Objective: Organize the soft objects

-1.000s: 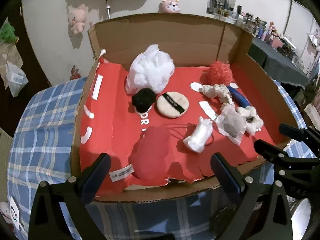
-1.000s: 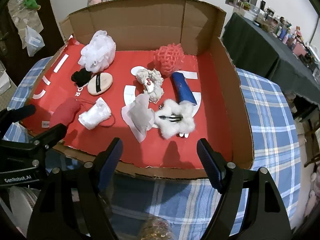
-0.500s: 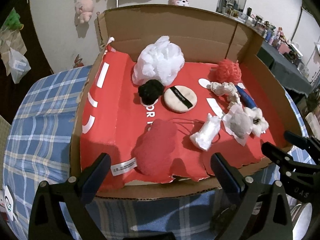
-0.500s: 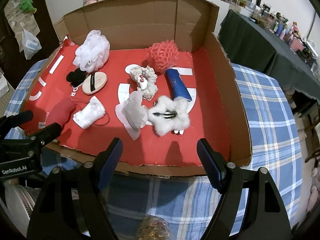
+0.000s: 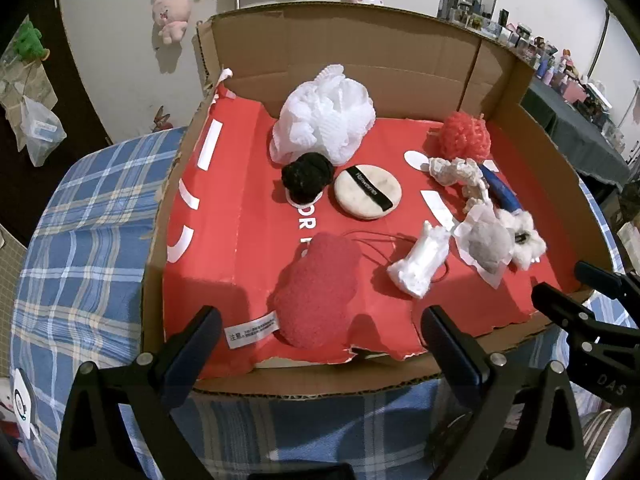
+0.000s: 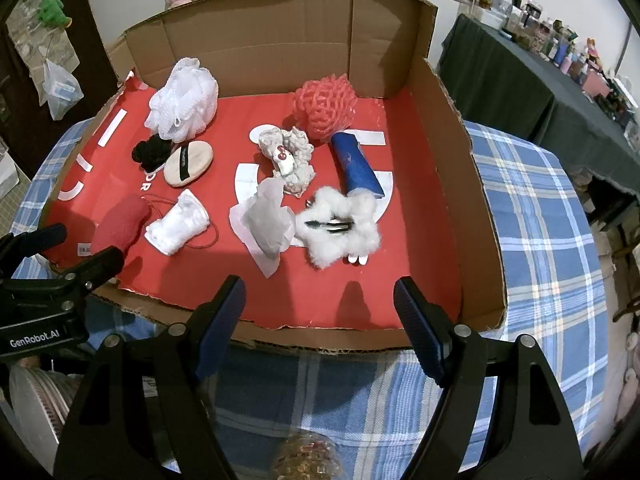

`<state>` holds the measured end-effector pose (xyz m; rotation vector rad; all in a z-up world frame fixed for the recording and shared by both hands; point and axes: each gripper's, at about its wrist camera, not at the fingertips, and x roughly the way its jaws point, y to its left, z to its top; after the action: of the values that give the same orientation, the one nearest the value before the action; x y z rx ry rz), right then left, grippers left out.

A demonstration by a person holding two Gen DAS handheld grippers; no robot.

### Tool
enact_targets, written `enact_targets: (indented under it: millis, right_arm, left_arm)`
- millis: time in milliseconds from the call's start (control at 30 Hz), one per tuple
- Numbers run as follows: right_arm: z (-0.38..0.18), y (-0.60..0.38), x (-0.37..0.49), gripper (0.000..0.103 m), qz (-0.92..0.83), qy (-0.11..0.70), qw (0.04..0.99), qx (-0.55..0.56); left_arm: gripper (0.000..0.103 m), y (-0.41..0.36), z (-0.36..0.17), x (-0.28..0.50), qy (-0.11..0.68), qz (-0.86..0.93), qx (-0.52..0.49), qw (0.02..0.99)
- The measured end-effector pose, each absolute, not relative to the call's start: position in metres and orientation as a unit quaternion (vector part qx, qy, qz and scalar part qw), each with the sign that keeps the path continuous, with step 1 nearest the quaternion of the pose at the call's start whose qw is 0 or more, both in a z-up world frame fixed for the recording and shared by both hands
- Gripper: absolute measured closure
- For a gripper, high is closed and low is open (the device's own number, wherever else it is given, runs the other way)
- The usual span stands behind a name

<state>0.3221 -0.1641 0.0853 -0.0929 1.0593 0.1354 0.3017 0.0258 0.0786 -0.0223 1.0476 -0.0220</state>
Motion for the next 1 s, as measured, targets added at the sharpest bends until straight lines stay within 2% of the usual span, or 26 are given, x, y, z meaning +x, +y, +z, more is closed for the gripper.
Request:
enact_targets:
  millis: [1000]
  right_arm:
    - [0.0835,-0.162,0.3223,0.027,0.066,0.508,0.858,-0.046]
  left_arm:
    - [0.002,0.0257,0.0782,0.3021,0.501,-0.011,-0.011,0.865]
